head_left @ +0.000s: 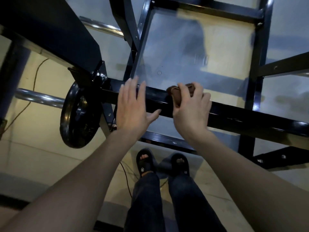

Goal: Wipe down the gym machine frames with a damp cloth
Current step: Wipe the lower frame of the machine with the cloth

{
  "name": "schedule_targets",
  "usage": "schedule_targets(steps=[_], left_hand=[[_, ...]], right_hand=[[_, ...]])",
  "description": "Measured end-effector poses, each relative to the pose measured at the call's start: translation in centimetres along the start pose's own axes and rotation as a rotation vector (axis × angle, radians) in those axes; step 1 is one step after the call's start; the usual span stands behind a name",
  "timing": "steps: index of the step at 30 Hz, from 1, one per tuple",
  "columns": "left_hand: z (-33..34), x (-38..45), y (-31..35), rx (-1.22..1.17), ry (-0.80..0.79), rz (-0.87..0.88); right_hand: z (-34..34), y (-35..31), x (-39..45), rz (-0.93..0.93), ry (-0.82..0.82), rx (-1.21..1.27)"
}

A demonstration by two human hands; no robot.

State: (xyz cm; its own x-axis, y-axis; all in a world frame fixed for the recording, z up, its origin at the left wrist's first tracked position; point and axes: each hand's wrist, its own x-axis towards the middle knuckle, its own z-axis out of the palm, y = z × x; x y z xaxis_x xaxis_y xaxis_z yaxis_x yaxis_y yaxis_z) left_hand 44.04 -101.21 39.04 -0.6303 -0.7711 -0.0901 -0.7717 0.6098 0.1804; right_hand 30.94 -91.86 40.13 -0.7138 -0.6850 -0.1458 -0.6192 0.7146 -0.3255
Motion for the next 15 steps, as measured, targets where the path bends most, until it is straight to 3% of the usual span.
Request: schedule_targets(steps=[4, 7, 9, 11, 15], left_hand=[[-1.6, -3.4, -3.0, -0.343, 0.239, -0.498], [-3.1, -1.1, -5.4, -0.5, 0.278, -0.769], [-4.2, 1.2, -6.5, -0.742, 0.283, -0.809], [-4.8, 3.0, -7.1, -0.917, 0.283, -0.845], [-4.5, 3.4, -8.3, -0.805, 0.287, -0.816]], right_hand=[[-0.3, 0.8, -1.4, -0.197, -0.092, -0.029], [-0.1, -0.1, 0.1, -0.043, -0.069, -0.044], [0.4, -2.6, 0.6, 0.021, -0.083, -0.015], [0.8, -4.2, 0.2, -0.099, -0.132, 0.006], [0.2, -1.2, -0.6, -0.285, -0.126, -0.041]])
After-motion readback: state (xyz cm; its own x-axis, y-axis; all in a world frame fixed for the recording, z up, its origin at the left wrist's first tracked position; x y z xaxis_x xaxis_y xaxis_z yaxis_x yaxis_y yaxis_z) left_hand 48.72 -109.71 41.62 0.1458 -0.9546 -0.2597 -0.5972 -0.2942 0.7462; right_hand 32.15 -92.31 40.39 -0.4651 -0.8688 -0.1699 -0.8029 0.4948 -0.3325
